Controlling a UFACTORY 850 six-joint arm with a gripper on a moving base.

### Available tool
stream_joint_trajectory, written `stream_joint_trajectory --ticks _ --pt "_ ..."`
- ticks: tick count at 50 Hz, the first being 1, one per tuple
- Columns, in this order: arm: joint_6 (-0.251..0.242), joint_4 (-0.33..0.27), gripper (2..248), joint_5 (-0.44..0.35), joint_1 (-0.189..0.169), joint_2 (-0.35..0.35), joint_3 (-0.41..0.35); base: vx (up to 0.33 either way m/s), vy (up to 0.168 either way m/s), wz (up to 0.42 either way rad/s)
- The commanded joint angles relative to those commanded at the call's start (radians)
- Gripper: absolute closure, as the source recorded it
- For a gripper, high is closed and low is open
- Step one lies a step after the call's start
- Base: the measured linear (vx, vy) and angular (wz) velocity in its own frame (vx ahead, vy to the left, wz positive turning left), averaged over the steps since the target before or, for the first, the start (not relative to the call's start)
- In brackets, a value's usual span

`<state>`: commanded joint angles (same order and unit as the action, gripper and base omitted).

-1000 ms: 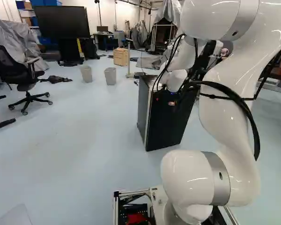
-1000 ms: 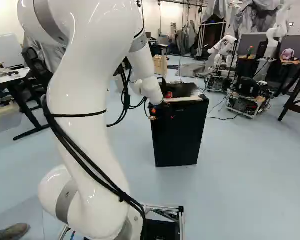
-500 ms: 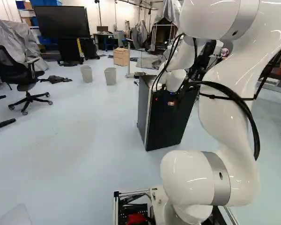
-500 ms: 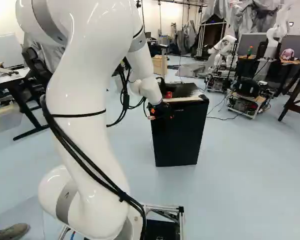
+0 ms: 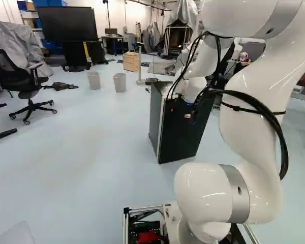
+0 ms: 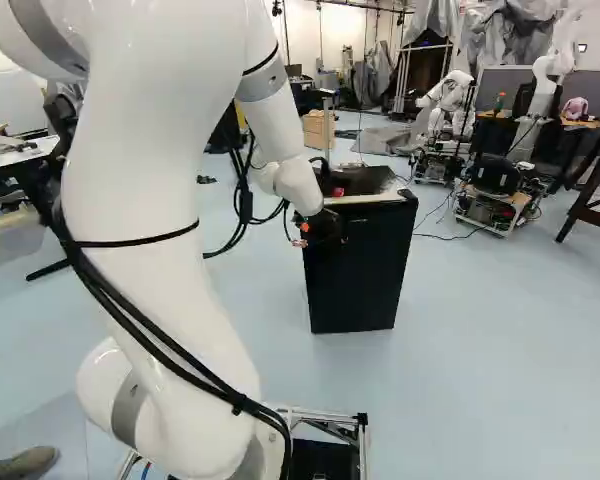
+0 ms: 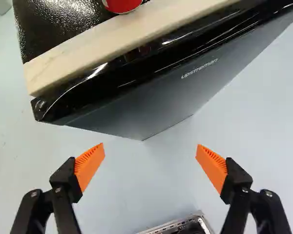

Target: Grab a drink from the fridge

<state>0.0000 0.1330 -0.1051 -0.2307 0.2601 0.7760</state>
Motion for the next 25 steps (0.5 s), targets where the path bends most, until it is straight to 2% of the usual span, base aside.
stream_joint_trajectory --ticks 12,25 --pt "0.000 0.000 3 -0.116 0.001 -0.053 -0.064 0.000 0.000 0.000" --pt "0.000 0.000 3 -0.252 0.029 -0.100 -0.117 0.000 0.000 0.000"
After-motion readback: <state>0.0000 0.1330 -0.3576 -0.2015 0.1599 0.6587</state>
